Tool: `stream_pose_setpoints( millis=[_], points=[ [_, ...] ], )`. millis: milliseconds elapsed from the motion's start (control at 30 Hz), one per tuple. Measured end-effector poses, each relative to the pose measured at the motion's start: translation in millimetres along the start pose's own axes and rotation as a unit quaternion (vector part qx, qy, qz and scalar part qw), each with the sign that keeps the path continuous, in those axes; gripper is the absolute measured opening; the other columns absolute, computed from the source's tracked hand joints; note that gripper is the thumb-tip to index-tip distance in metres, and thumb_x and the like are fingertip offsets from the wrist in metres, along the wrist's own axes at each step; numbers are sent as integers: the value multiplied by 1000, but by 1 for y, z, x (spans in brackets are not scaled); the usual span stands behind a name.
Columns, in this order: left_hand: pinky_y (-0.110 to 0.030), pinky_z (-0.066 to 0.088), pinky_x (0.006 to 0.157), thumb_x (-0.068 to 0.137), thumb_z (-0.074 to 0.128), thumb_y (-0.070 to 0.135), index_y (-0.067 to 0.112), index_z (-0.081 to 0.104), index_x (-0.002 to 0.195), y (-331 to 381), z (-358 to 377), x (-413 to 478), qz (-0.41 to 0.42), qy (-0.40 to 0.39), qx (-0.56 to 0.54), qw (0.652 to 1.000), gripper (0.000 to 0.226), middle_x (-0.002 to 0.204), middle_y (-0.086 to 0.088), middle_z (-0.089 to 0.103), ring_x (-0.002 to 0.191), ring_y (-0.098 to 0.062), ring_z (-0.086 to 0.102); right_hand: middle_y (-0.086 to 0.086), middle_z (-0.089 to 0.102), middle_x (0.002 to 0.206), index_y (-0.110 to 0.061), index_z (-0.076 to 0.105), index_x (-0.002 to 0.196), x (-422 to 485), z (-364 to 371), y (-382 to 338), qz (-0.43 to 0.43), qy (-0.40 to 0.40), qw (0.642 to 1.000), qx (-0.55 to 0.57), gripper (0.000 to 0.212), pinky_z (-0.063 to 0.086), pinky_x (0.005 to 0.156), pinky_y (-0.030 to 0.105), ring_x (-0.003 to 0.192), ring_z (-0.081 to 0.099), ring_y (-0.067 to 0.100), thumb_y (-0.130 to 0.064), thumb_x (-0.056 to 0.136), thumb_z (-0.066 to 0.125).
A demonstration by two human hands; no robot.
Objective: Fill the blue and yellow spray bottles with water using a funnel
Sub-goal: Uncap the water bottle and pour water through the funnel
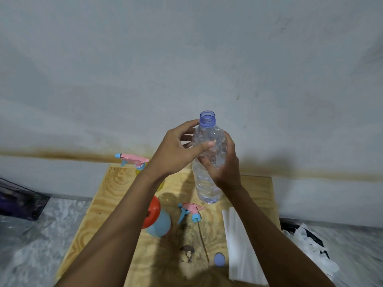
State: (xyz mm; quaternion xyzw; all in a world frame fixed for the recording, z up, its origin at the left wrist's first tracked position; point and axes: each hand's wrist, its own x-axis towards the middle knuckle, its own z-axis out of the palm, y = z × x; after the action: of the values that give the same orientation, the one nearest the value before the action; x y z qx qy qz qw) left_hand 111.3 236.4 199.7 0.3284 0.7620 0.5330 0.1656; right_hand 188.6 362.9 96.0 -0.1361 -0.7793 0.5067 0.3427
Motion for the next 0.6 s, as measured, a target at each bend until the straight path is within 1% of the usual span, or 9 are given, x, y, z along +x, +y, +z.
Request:
stream_pose_setpoints(
  millis=[33, 133, 167, 200, 267, 333, 400, 500, 600],
  points=[
    [-18, 54, 85, 80, 81, 28, 28, 63, 129, 7, -1, -3, 7, 0, -1, 1000, 52, 110, 10, 71, 102, -6, 66, -6, 54, 133, -14, 32, 146, 0, -4, -7, -10, 2, 1000, 0, 88, 53, 93, 23, 114, 59, -5, -48, 77, 73],
    [-23, 57, 84, 79, 81, 28, 30, 65, 125, 28, -2, -13, 21, 2, -9, 1000, 49, 104, 10, 72, 97, -8, 67, -1, 55, 138, -34, 23, 149, -1, -16, -25, -25, 1, 1000, 12, 90, 55, 95, 35, 118, 63, 14, -47, 76, 74],
    [-26, 57, 84, 78, 82, 29, 31, 66, 124, 33, -3, -16, 25, 4, -9, 1000, 49, 103, 9, 72, 94, -10, 67, -4, 55, 137, -41, 22, 148, -2, -19, -31, -26, 0, 1000, 17, 89, 54, 96, 37, 118, 63, 16, -45, 75, 74],
    [-28, 57, 84, 77, 82, 32, 33, 66, 123, 38, -4, -19, 28, 5, -7, 1000, 49, 101, 8, 71, 93, -13, 67, -13, 56, 135, -47, 22, 146, -3, -24, -38, -22, -7, 999, 25, 88, 54, 96, 34, 117, 64, 12, -41, 75, 75],
    [-31, 59, 84, 75, 82, 41, 37, 64, 125, 45, -8, -24, 32, 8, 4, 999, 53, 101, 7, 69, 92, -16, 68, -38, 57, 123, -53, 21, 141, -5, -32, -49, -12, -31, 999, 38, 86, 52, 93, 20, 110, 63, -4, -30, 78, 75],
    [-29, 58, 86, 75, 81, 46, 37, 62, 129, 49, -14, -28, 32, 4, 13, 999, 57, 109, 6, 68, 94, -15, 69, -49, 54, 116, -52, 18, 139, -7, -40, -57, -11, -58, 997, 47, 83, 49, 90, 12, 107, 62, -11, -24, 82, 71],
    [-29, 57, 89, 76, 80, 46, 36, 60, 131, 51, -21, -36, 20, -5, -1, 1000, 59, 118, 5, 66, 96, -14, 70, -46, 54, 120, -49, 19, 142, -12, -45, -66, -7, -73, 996, 56, 80, 49, 93, 15, 111, 61, -8, -27, 84, 70],
    [-30, 54, 95, 72, 76, 48, 32, 59, 133, 45, -34, -54, -2, -12, -13, 1000, 65, 123, 6, 65, 102, -10, 70, -35, 54, 129, -41, 24, 147, -20, -49, -72, 11, -111, 992, 65, 78, 50, 97, 21, 117, 60, -1, -26, 86, 69],
    [-33, 52, 100, 73, 74, 49, 34, 58, 133, 18, -52, -78, -39, 25, 17, 999, 64, 123, 9, 65, 109, -5, 66, -23, 56, 133, -40, 27, 148, -30, -52, -75, 30, -169, 983, 58, 77, 50, 96, 20, 117, 61, -1, -20, 89, 72]
  ],
)
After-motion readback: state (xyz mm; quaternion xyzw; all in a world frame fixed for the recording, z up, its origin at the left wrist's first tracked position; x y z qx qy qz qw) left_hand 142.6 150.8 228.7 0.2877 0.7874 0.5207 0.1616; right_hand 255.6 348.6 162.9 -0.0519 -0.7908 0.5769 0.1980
